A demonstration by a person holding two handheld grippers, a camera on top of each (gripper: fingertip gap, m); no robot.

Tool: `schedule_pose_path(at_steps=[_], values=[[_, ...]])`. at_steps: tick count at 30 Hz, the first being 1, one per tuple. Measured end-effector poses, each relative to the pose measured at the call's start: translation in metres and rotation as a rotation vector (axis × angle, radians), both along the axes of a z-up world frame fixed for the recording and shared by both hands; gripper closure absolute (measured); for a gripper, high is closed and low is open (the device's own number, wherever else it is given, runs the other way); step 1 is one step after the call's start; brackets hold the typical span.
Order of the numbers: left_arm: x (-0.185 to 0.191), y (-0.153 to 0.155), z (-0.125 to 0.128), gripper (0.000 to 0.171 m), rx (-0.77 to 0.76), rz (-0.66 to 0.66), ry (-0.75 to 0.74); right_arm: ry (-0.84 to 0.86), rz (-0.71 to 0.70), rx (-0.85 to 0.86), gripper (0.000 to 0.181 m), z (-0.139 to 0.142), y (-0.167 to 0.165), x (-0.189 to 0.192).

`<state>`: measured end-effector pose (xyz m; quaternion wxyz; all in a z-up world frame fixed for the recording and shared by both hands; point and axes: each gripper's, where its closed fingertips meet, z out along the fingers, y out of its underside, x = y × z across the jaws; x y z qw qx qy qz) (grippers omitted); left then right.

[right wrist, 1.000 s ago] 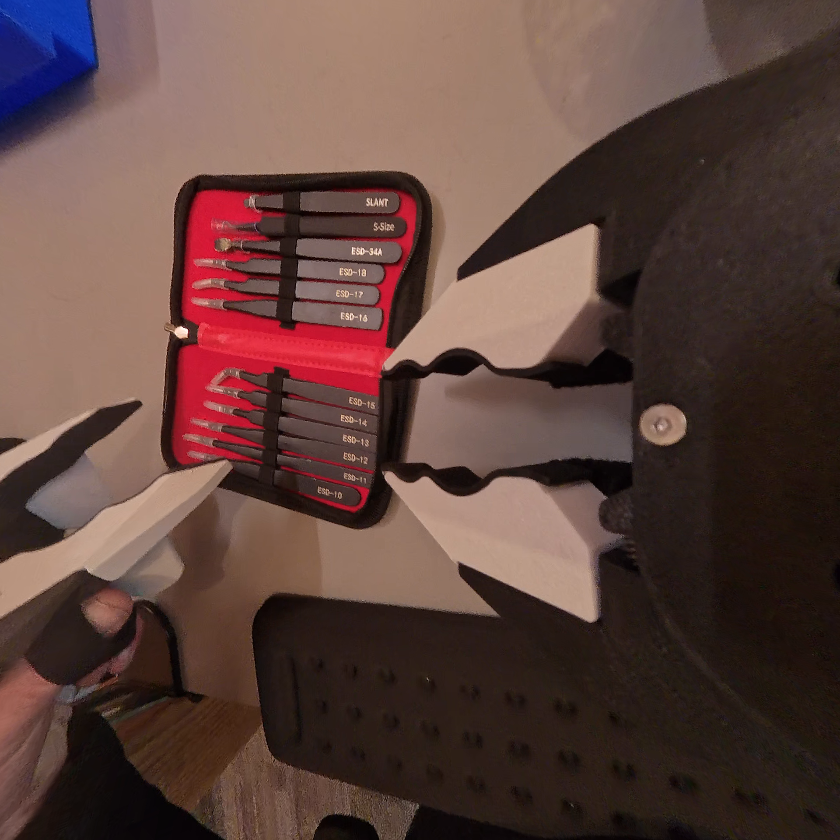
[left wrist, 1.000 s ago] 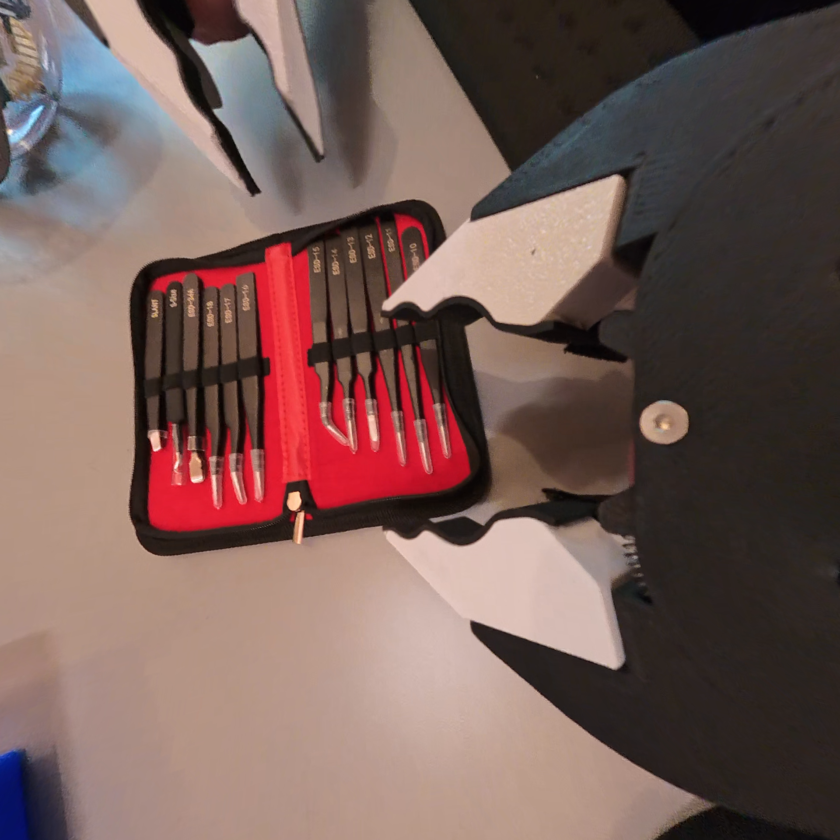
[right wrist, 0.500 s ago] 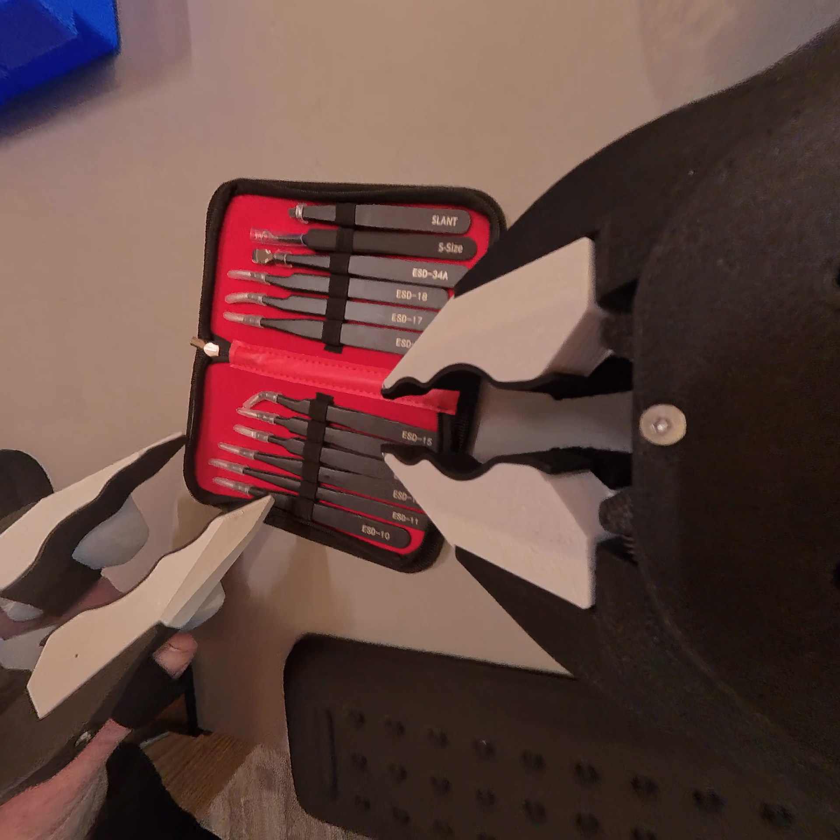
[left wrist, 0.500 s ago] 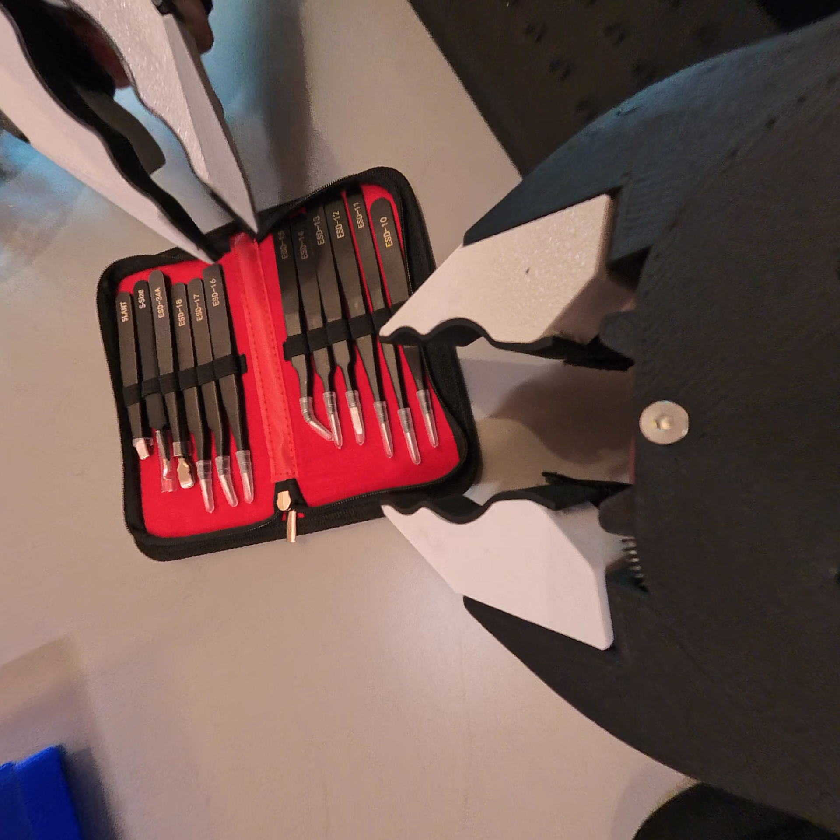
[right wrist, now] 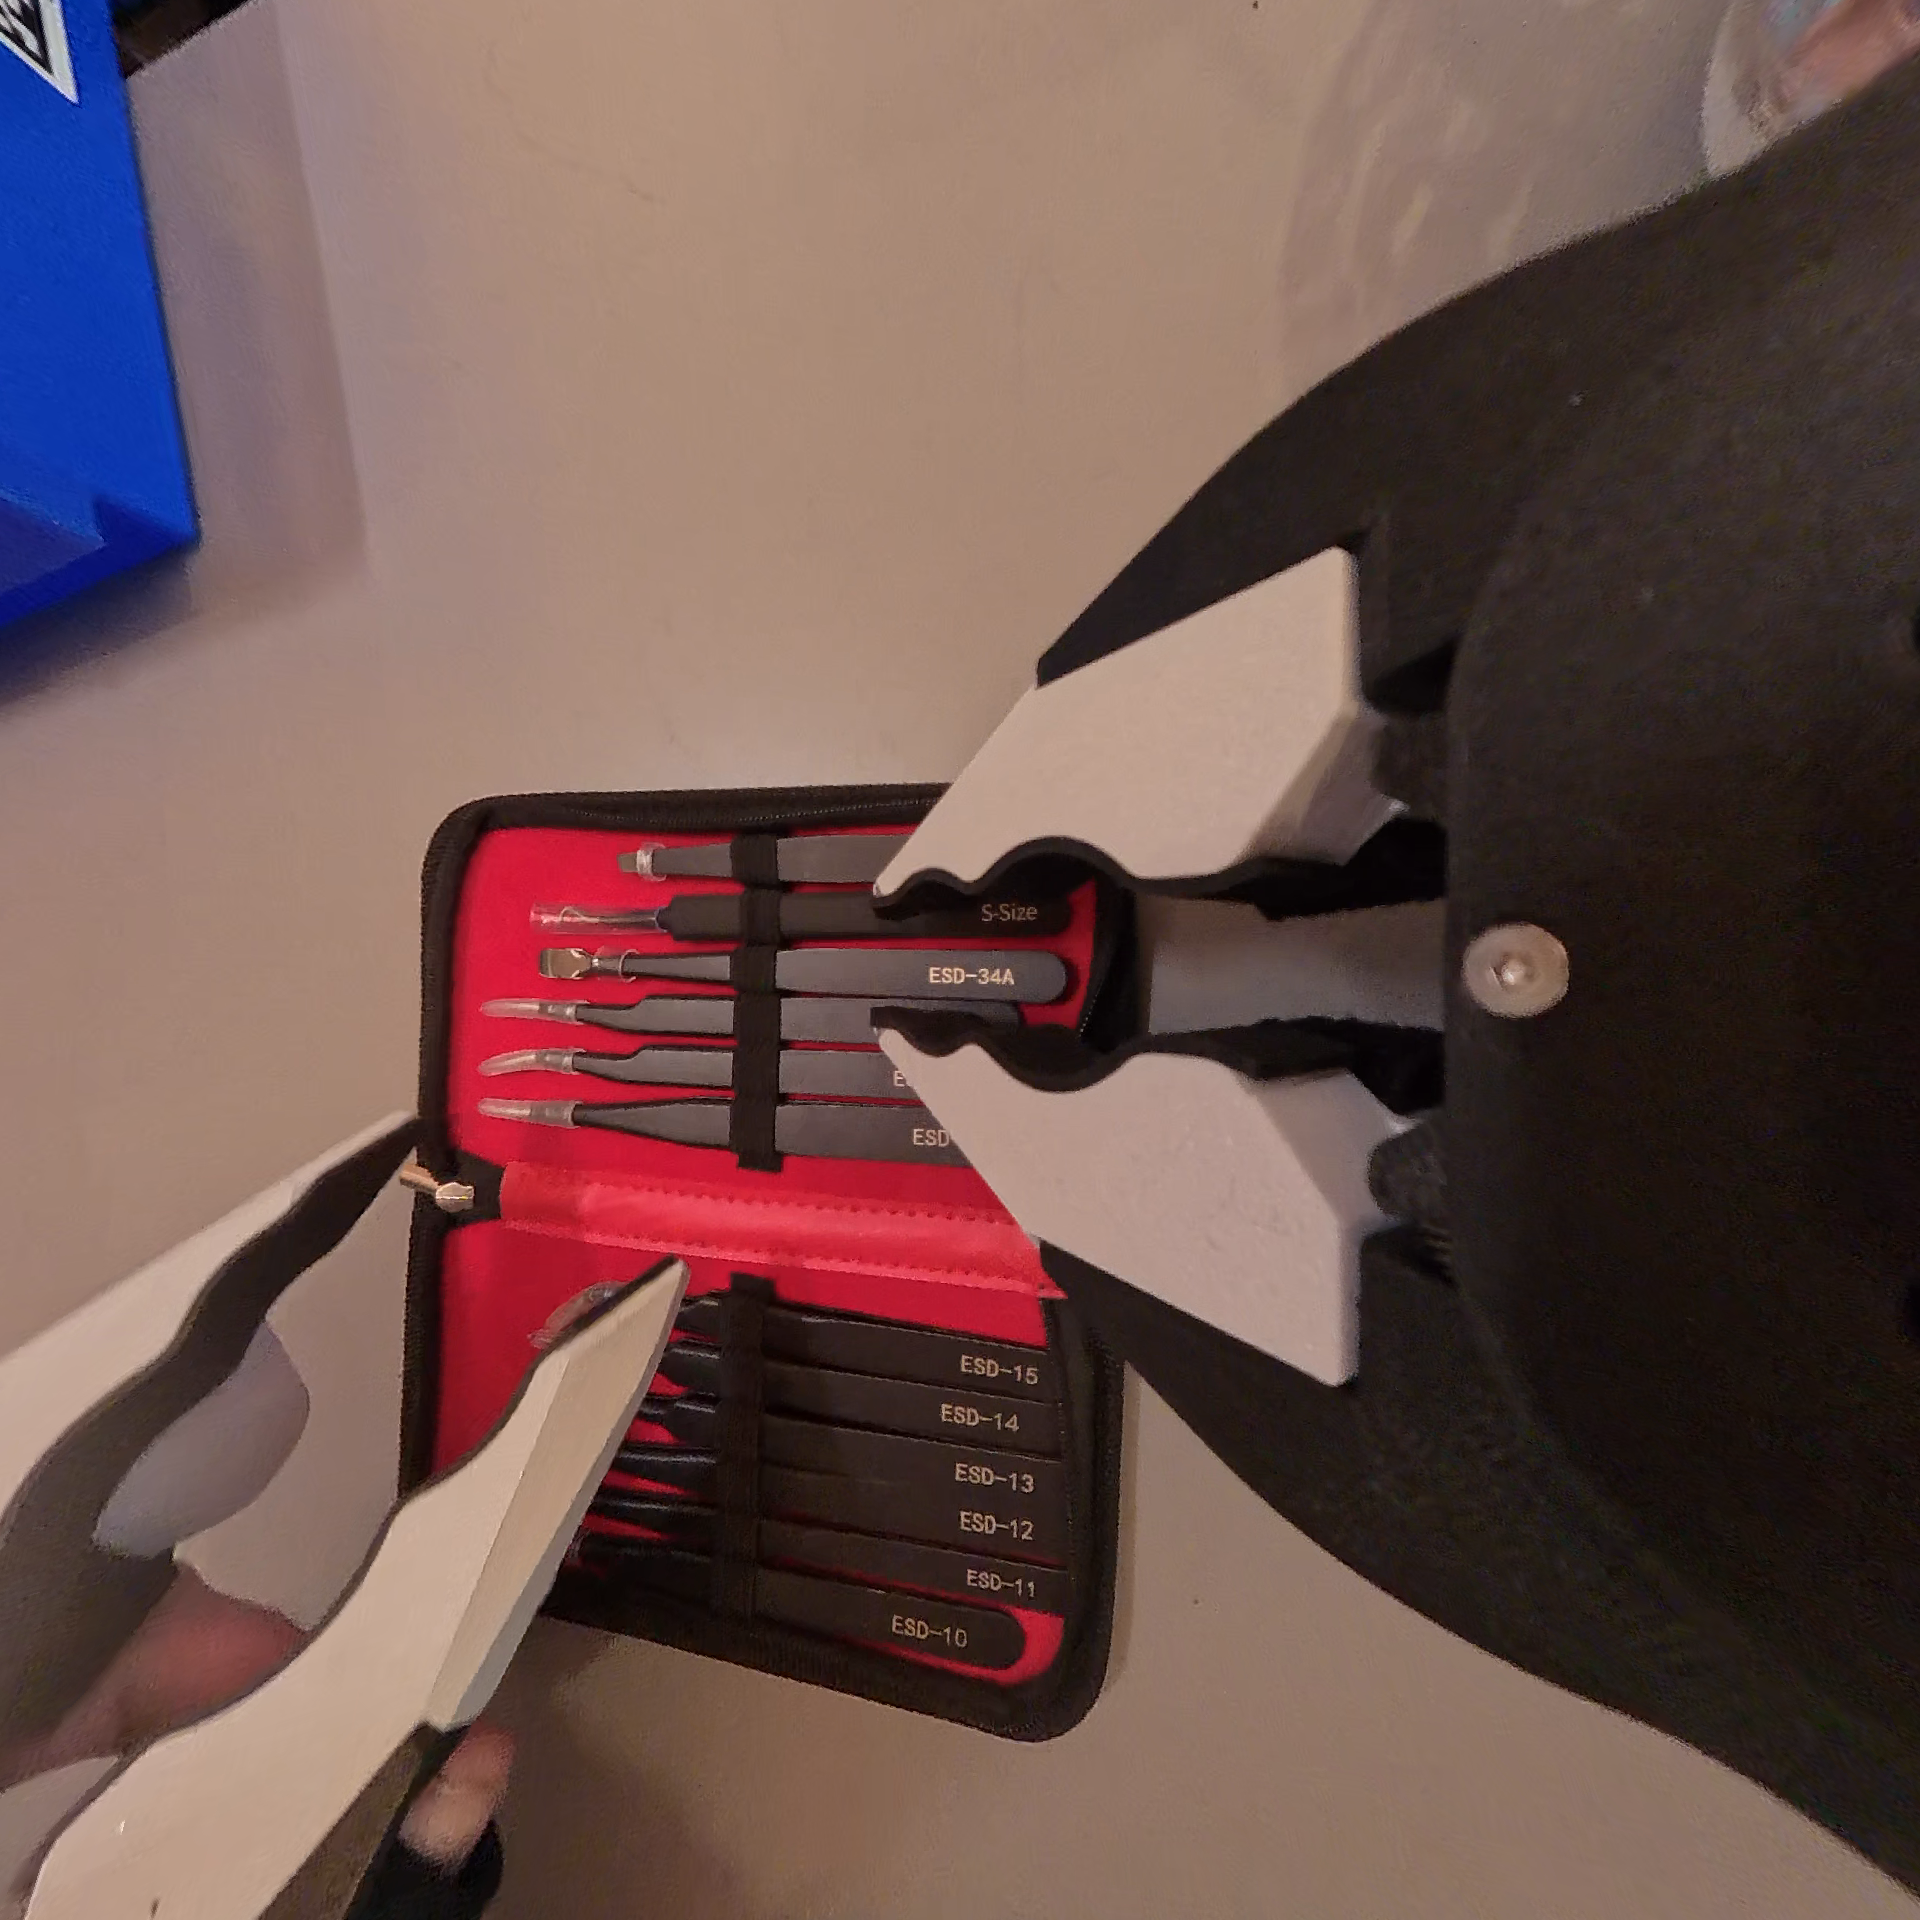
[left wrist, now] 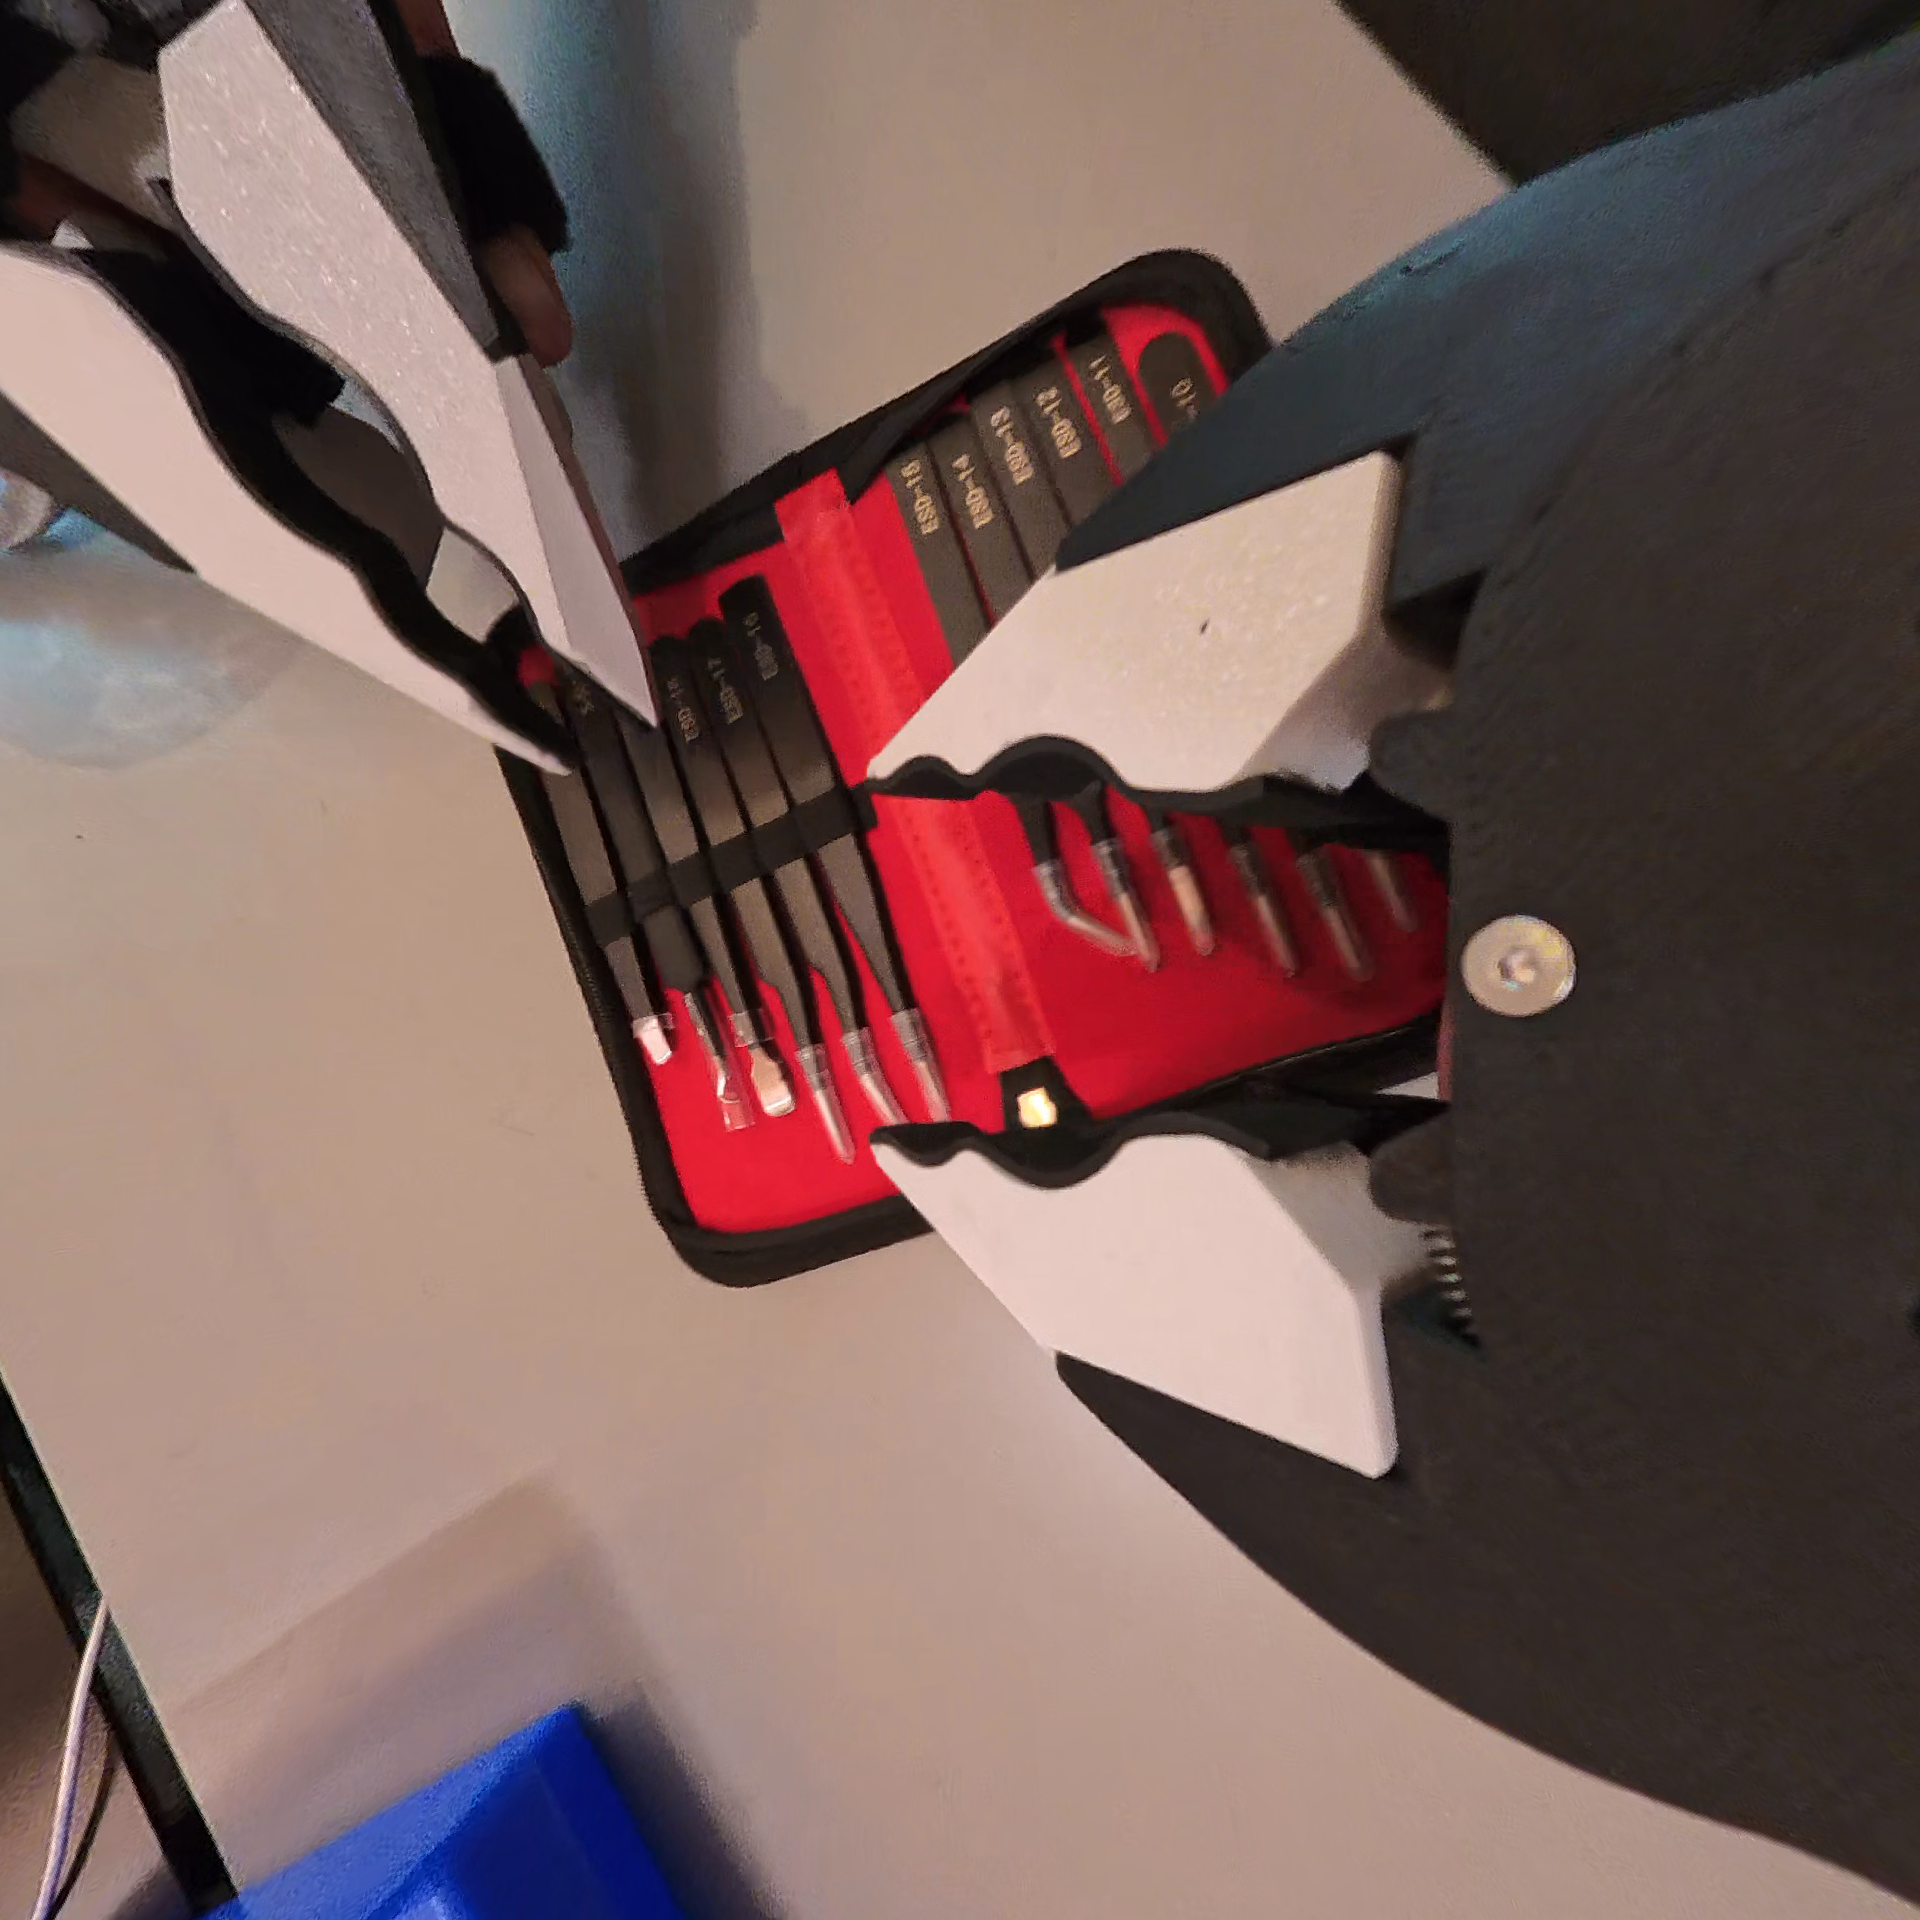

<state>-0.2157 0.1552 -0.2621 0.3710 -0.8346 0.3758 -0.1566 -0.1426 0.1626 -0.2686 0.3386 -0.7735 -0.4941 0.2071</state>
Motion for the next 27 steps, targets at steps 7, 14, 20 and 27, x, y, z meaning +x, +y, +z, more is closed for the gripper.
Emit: schedule_pose_path(at_steps=[7, 14, 20, 27], values=[[0.010, 0.017, -0.014, 0.111, -0.044, -0.020, 0.018, -0.006, -0.008, -0.018, 0.160, -0.007, 0.005, 0.002], [0.016, 0.018, -0.017, 0.111, -0.077, -0.054, -0.004, 0.012, -0.013, -0.012, 0.161, -0.006, 0.007, 0.005], [0.018, 0.016, -0.017, 0.114, -0.091, -0.090, 0.015, -0.033, -0.028, 0.033, 0.164, -0.006, 0.013, 0.013], [0.014, 0.018, -0.017, 0.112, -0.087, -0.086, 0.024, 0.021, 0.006, 0.004, 0.169, 0.005, 0.011, 0.005]])
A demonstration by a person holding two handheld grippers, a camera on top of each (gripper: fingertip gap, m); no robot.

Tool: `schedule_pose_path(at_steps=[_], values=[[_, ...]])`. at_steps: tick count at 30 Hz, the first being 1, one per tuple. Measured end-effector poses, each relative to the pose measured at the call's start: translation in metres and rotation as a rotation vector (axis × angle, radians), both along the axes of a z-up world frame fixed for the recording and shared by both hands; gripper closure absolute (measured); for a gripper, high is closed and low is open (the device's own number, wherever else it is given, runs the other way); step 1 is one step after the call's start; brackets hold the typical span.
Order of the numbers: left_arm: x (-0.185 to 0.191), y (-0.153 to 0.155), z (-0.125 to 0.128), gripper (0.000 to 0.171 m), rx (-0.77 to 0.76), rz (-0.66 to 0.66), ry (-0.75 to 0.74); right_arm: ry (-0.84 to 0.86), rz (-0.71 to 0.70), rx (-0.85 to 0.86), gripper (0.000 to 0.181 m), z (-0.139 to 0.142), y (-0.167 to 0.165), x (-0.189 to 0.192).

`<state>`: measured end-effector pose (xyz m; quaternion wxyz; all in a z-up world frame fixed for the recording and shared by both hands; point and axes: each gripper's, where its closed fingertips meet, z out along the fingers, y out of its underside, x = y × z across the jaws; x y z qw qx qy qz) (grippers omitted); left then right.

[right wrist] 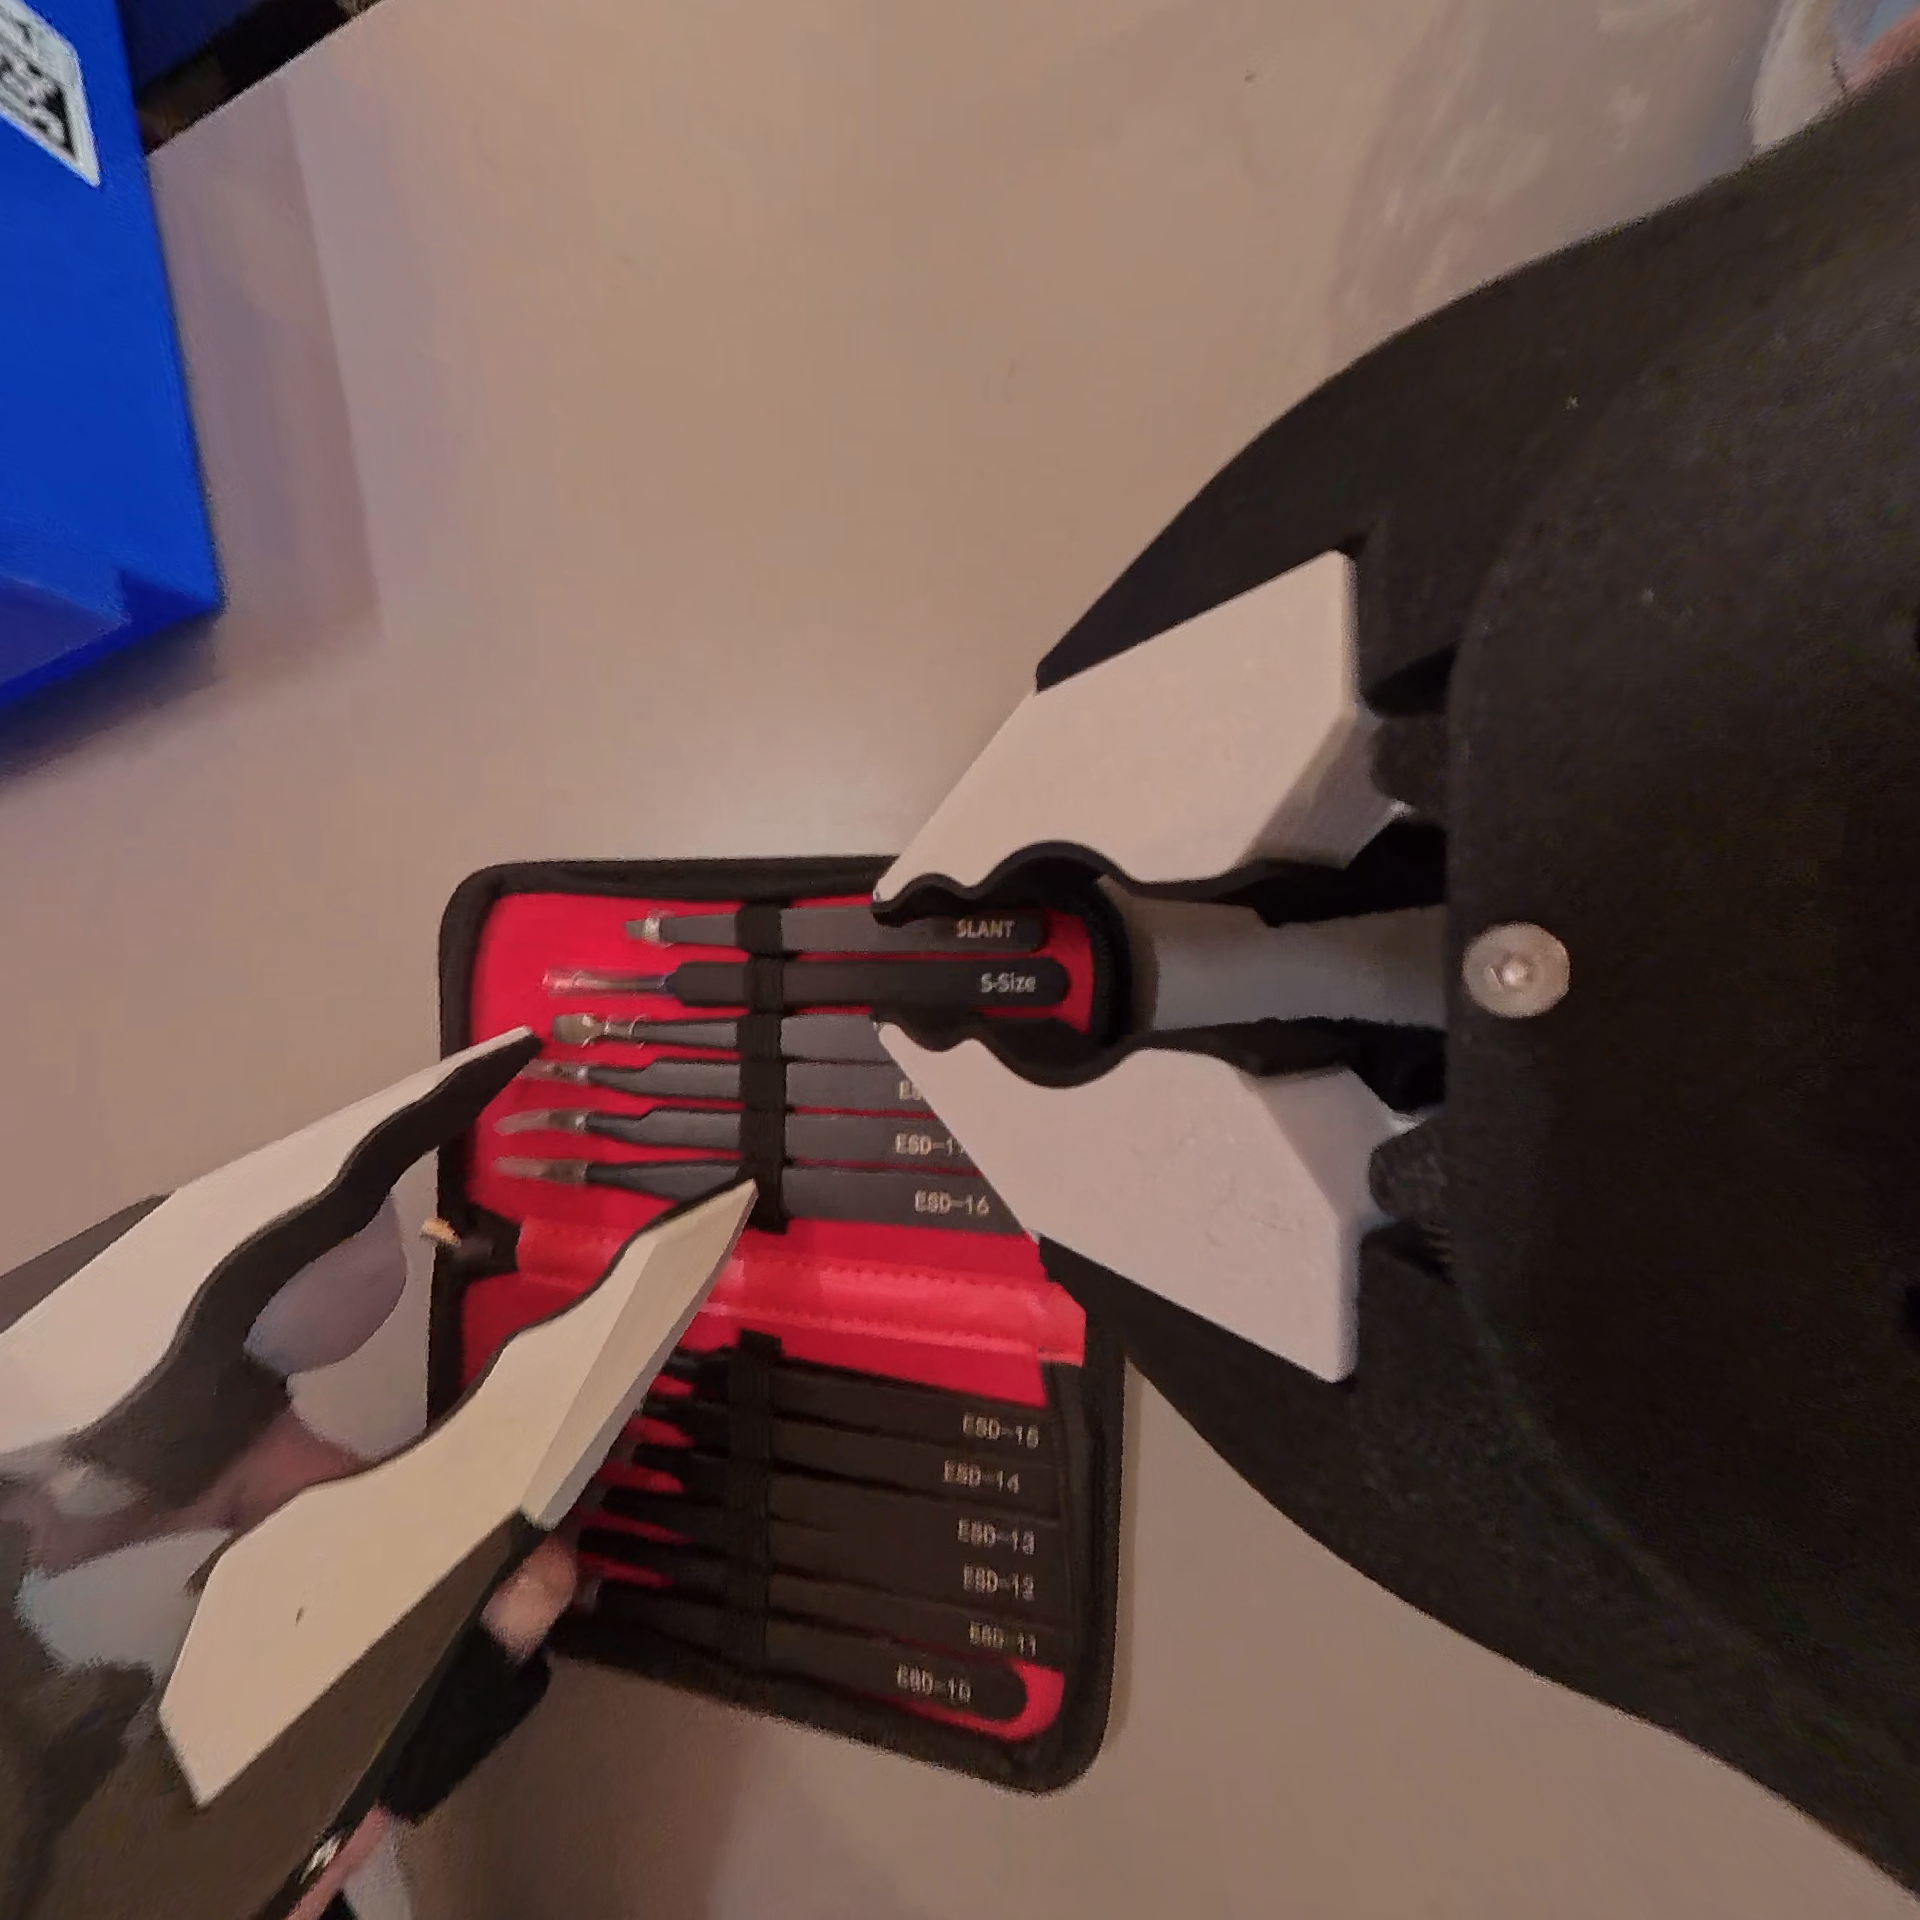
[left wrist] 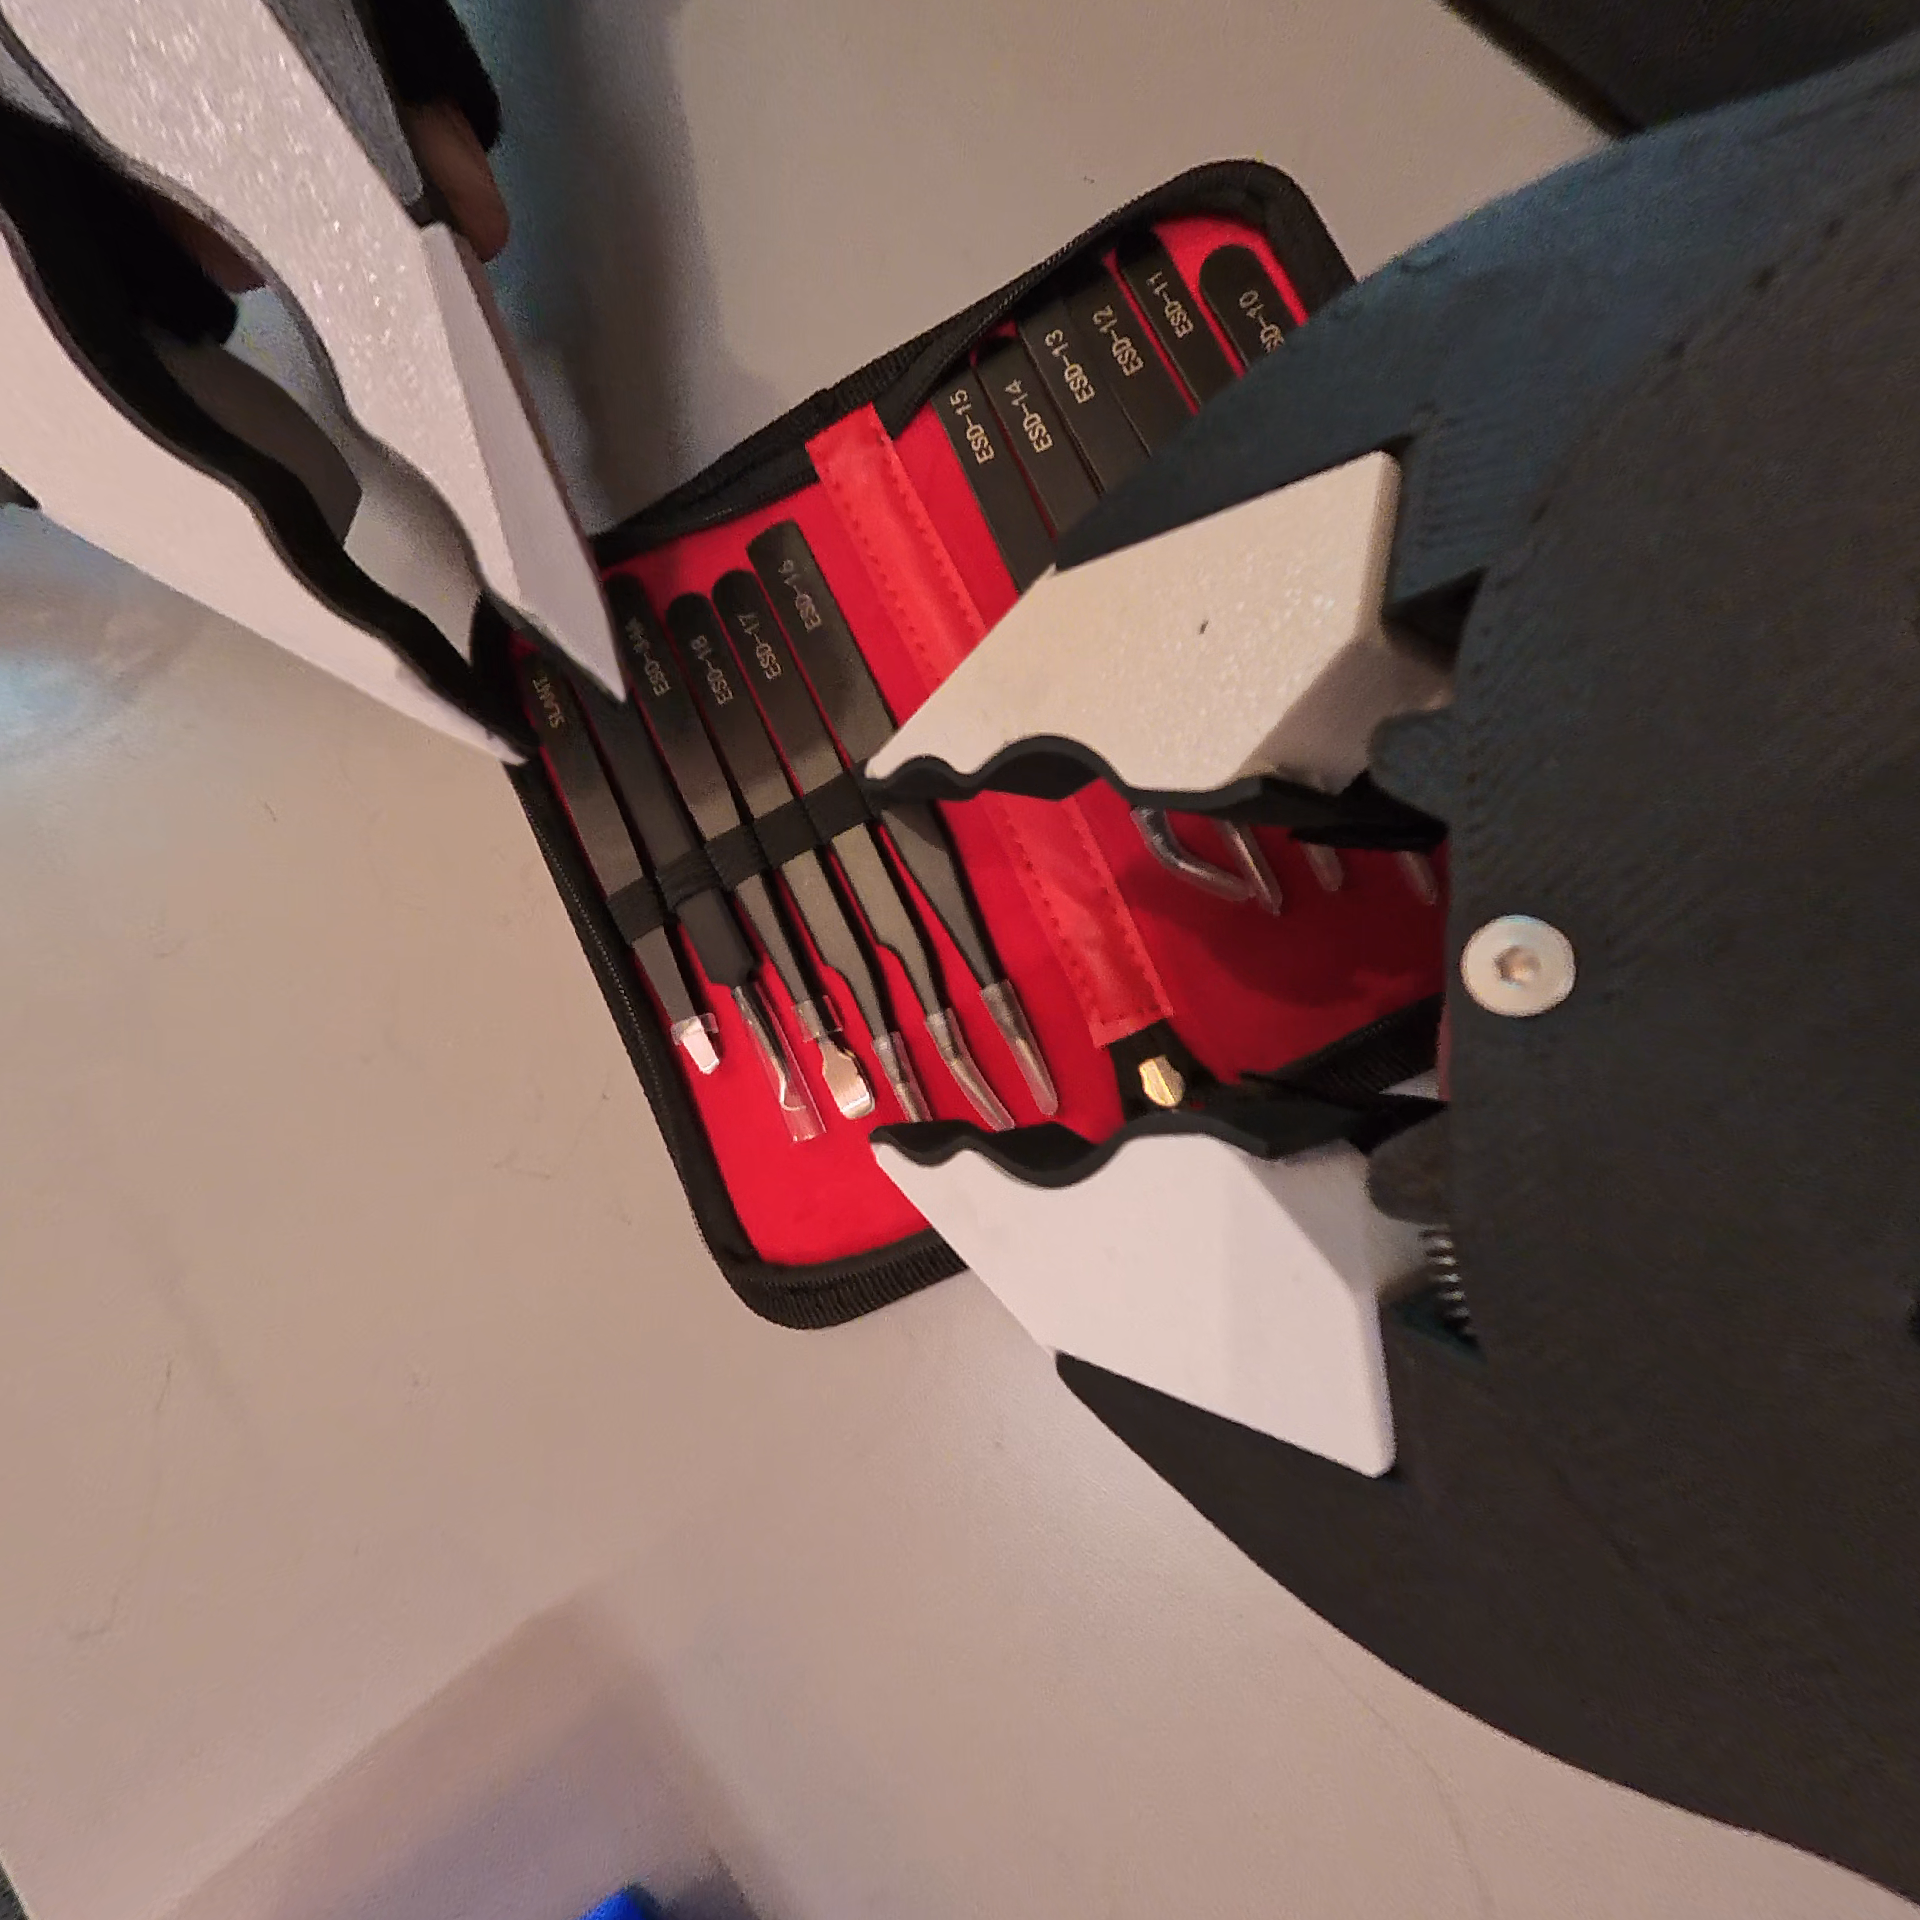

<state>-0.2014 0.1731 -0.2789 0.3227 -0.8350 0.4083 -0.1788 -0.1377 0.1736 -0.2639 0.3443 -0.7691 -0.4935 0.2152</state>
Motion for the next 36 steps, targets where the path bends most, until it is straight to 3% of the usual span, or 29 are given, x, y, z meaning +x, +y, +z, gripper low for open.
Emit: schedule_pose_path(at_steps=[18, 24, 29, 36], values=[[0.007, -0.003, 0.000, 0.121, -0.001, -0.049, -0.021, -0.037, 0.066, -0.068, 0.177, -0.013, -0.012, -0.002], [0.001, -0.007, 0.002, 0.113, -0.008, -0.051, 0.003, -0.031, 0.071, -0.070, 0.171, -0.013, -0.014, 0.001], [-0.015, -0.005, 0.002, 0.110, -0.006, -0.013, 0.048, -0.027, 0.105, -0.067, 0.171, -0.012, -0.020, 0.000], [-0.010, -0.002, -0.004, 0.106, -0.005, -0.038, 0.065, -0.038, 0.104, -0.060, 0.175, -0.015, -0.020, 0.000]])
